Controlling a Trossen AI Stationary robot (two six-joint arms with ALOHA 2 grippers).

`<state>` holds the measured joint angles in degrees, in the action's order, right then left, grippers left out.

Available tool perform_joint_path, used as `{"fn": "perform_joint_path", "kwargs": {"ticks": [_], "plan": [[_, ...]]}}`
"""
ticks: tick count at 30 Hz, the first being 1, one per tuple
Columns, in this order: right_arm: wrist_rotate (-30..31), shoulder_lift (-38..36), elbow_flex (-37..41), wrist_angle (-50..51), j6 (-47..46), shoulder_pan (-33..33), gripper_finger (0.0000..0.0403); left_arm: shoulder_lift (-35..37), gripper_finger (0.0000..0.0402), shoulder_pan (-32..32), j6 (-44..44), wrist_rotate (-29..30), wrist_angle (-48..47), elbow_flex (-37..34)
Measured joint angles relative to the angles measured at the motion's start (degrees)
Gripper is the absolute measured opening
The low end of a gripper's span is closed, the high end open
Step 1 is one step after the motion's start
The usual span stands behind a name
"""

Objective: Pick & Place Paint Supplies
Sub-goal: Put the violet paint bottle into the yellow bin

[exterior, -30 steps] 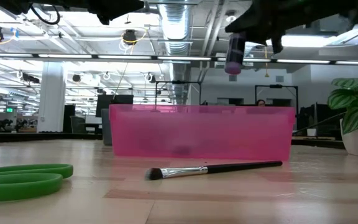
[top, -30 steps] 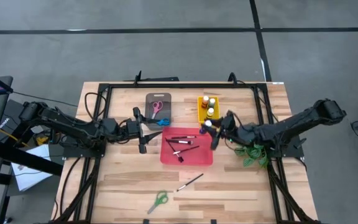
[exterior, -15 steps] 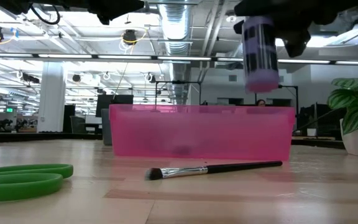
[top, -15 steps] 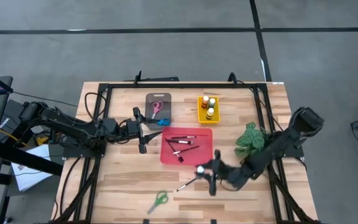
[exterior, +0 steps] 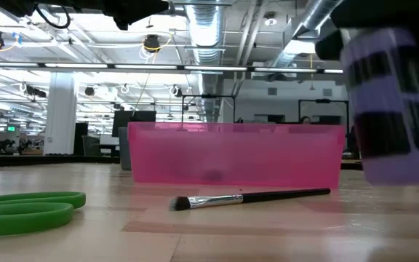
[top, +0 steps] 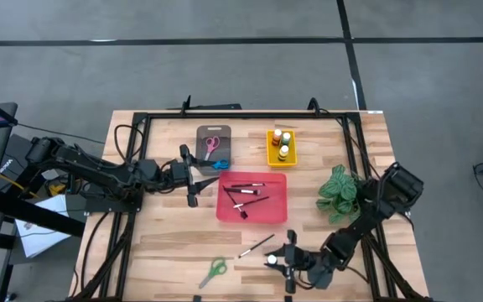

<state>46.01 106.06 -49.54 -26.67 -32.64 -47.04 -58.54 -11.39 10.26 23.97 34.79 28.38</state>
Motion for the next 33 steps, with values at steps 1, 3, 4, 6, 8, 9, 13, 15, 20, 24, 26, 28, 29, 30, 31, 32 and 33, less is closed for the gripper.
{"fn": "perform_joint_path", "kwargs": {"ticks": [1, 3, 4, 6, 8, 9, 13, 15, 20, 24, 26, 28, 29, 30, 31, 32, 33], "plan": [[0.3, 0.5, 0.0, -0.2, 0.1, -0.2, 0.0109, 0.0, 0.0208, 0.1, 0.0, 0.0, 0.0, 0.0], [0.8, 2.0, -0.1, -1.2, 0.9, -0.6, 0.0109, 0.0, 0.0208, 0.1, 0.0, 0.0, 0.0, 0.0], [1.1, 3.0, -0.1, -1.6, 1.4, -0.7, 0.0109, 0.0, 0.0208, 0.1, 0.0, 0.0, 0.0, 0.0], [2.9, 4.8, -0.1, -3.8, 2.7, -1.0, 0.0109, 0.0, 0.0208, 0.1, 0.0, 0.0, 0.0, 0.0], [3.4, 5.7, -0.1, -5.5, 3.3, -1.3, 0.0109, 0.0, 0.0208, 0.1, 0.0, 0.0, 0.0, 0.0], [3.4, 5.8, -0.1, -5.5, 3.3, -1.4, 0.0109, 0.0, 0.0208, 0.1, 0.0, 0.0, 0.0, 0.0], [2.9, 6.0, -0.1, -5.7, 4.4, -1.7, 0.0114, 0.0, 0.0208, 0.1, 0.0, 0.0, 0.0, 0.0], [2.0, 5.4, 0.0, -5.0, 4.6, -1.7, 0.014, 0.0, 0.0208, 0.1, -0.1, 0.0, 0.0, 0.0], [1.6, 4.0, 0.0, -2.7, 4.7, -1.6, 0.0217, 0.0, 0.0208, 0.1, -0.1, 0.0, 0.0, 0.0], [1.6, 2.5, 0.1, -1.2, 4.7, -1.4, 0.0238, 0.0, 0.0208, 0.1, -0.1, 0.0, -0.1, 0.0], [1.7, 1.0, 0.1, -0.2, 4.6, -1.1, 0.024, 0.0, 0.0208, 0.1, -0.2, 0.0, -0.1, 0.0], [0.9, -0.9, 0.1, 0.6, 4.6, -0.8, 0.0238, 0.0, 0.0208, 0.1, -0.2, 0.0, -0.1, 0.0], [-0.3, -2.1, 0.1, 1.9, 4.6, -0.7, 0.0237, 0.0, 0.0208, 0.1, -0.2, 0.0, -0.1, 0.0], [-2.0, -3.4, 0.1, 3.8, 4.2, -0.5, 0.0236, 0.0, 0.0208, 0.1, -0.2, 0.0, -0.1, 0.0], [-4.4, -4.7, 0.1, 6.1, 3.2, -0.2, 0.0234, 0.0, 0.0208, 0.1, -0.2, 0.0, -0.1, 0.0], [-7.2, -6.0, 0.1, 8.4, 1.8, 0.3, 0.0231, 0.0, 0.0208, 0.1, -0.2, 0.0, -0.1, 0.0], [-10.0, -7.2, 0.1, 10.5, 0.5, 0.8, 0.0229, 0.0, 0.0208, 0.1, -0.2, 0.0, -0.1, 0.0]]}}
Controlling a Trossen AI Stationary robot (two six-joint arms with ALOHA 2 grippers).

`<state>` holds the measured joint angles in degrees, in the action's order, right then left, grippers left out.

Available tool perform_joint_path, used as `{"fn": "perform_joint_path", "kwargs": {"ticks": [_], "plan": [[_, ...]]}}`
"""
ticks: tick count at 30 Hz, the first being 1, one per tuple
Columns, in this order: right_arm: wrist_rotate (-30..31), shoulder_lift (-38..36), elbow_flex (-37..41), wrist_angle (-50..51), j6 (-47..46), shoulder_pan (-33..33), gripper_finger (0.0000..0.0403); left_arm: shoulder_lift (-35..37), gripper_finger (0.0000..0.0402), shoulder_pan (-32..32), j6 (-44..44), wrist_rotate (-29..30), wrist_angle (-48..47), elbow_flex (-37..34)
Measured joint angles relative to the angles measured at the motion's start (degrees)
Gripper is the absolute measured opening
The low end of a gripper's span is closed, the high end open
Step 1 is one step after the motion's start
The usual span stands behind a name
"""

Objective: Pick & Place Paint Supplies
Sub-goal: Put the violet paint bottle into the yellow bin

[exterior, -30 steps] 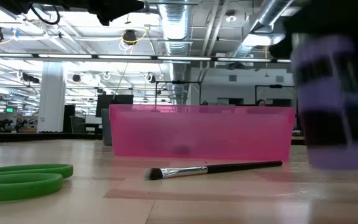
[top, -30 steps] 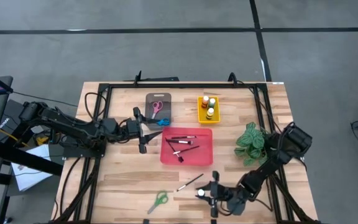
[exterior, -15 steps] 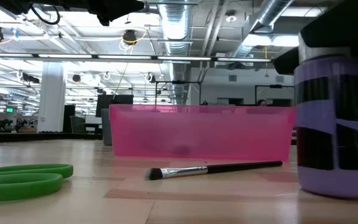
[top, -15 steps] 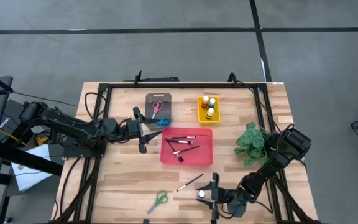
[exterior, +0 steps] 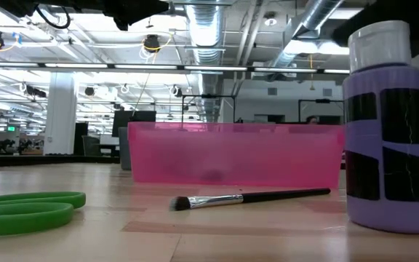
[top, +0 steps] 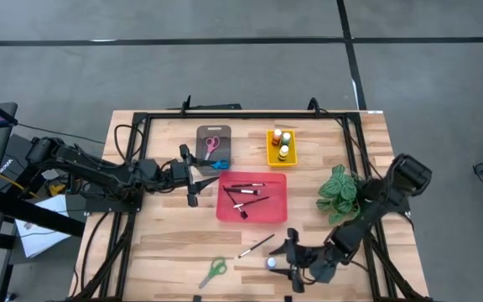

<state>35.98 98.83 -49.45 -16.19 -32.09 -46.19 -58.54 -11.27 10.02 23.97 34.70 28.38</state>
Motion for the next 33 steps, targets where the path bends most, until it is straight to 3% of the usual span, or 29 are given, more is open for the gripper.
{"fn": "perform_joint_path", "kwargs": {"ticks": [3, 7, 13, 33], "plan": [[-7.9, -2.4, -1.1, 5.3, -1.4, 1.9, 0.022, 0.0, 0.0208, 0.0, 0.0, 0.0, 0.0, 0.0], [-11.7, -2.0, -5.2, 14.6, -0.5, 3.9, 0.0211, 0.0, 0.0208, 0.0, 0.0, 0.0, 0.0, 0.0], [-11.8, -0.5, -8.2, 20.3, 0.3, 4.4, 0.0213, 0.0, 0.0208, 0.0, 0.0, 0.0, -0.3, 0.0], [-11.0, 4.3, -9.3, 20.0, -0.9, 3.1, 0.0217, 0.0, 0.0208, 0.0, 0.0, 0.0, -0.5, 0.0]]}}
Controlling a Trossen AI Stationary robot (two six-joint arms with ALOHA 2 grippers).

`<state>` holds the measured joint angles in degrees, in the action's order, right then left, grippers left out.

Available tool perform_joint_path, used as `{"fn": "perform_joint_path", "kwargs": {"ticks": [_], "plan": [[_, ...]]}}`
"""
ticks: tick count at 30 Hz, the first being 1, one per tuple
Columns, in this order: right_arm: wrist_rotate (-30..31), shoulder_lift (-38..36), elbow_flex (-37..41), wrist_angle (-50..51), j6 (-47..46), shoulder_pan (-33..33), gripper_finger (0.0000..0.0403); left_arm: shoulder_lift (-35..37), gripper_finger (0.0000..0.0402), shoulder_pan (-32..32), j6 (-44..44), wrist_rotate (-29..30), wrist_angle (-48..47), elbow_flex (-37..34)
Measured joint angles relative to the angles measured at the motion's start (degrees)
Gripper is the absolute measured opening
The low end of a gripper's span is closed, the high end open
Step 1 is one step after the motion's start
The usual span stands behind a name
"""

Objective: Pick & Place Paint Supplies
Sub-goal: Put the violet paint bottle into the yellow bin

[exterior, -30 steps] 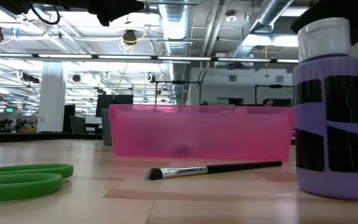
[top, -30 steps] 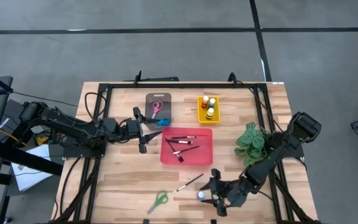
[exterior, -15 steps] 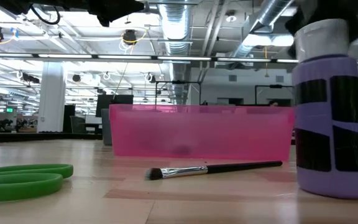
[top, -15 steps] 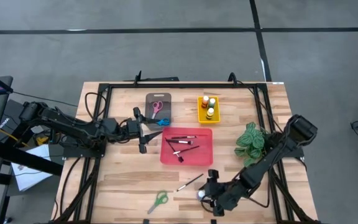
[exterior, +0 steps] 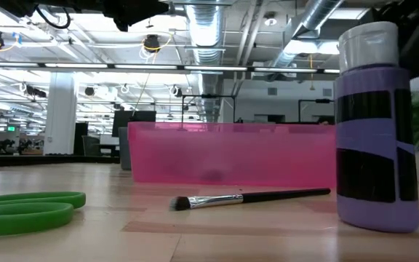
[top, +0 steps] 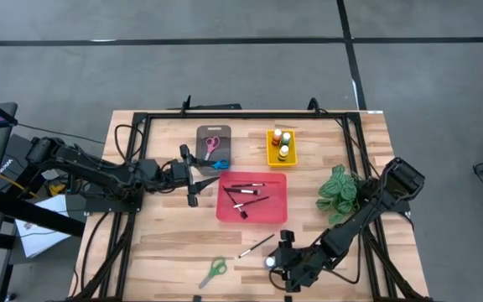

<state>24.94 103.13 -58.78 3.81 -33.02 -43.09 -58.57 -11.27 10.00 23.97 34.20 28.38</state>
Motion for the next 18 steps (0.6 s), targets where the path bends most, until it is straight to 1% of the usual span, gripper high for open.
{"fn": "perform_joint_path", "kwargs": {"ticks": [18], "plan": [[2.6, 0.0, 0.0, -1.1, 0.6, 0.4, 0.0217, 0.0, 0.0208, 0.0, 0.0, 0.0, 0.0, 0.0]]}}
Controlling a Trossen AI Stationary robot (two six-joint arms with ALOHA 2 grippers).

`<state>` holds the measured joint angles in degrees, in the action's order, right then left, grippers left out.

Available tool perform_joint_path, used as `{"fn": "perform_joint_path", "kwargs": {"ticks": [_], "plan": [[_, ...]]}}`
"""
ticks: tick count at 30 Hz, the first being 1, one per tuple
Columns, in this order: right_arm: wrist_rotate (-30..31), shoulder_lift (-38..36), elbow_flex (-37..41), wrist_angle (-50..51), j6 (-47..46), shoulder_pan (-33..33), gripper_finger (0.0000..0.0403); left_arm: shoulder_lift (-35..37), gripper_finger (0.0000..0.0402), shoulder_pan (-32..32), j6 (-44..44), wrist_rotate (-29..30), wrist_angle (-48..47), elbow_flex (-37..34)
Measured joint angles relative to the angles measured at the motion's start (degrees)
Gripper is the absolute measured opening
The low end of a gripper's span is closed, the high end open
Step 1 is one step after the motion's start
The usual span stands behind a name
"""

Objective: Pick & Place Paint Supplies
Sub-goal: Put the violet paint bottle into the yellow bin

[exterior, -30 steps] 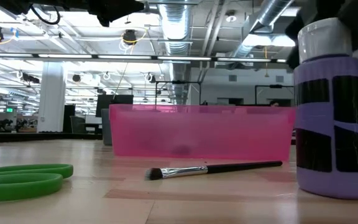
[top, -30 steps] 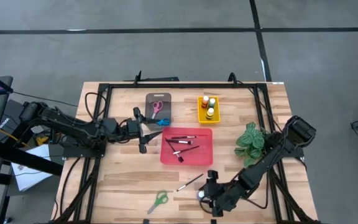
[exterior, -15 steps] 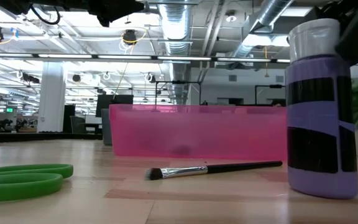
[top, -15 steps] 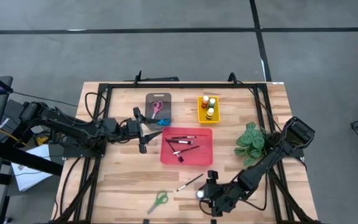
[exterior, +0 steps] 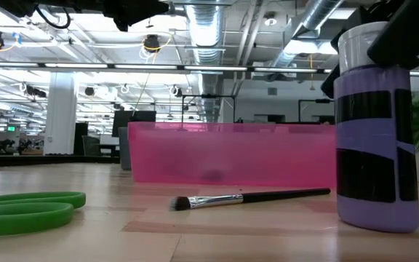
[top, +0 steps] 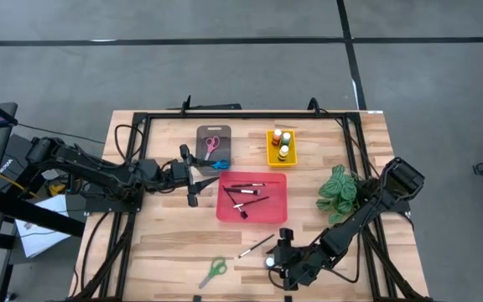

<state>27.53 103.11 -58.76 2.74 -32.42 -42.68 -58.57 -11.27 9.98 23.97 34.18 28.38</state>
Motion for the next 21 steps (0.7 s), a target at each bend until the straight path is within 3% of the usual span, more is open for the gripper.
{"fn": "perform_joint_path", "kwargs": {"ticks": [9, 21], "plan": [[0.7, -0.9, 0.0, 0.6, 0.0, 0.0, 0.0207, 0.0, 0.0208, 0.0, 0.0, 0.0, -0.4, 0.0], [-0.2, -2.6, 0.0, 1.8, 0.0, 0.0, 0.0146, 0.0, 0.0208, 0.0, 0.0, 0.0, -0.4, 0.0]]}}
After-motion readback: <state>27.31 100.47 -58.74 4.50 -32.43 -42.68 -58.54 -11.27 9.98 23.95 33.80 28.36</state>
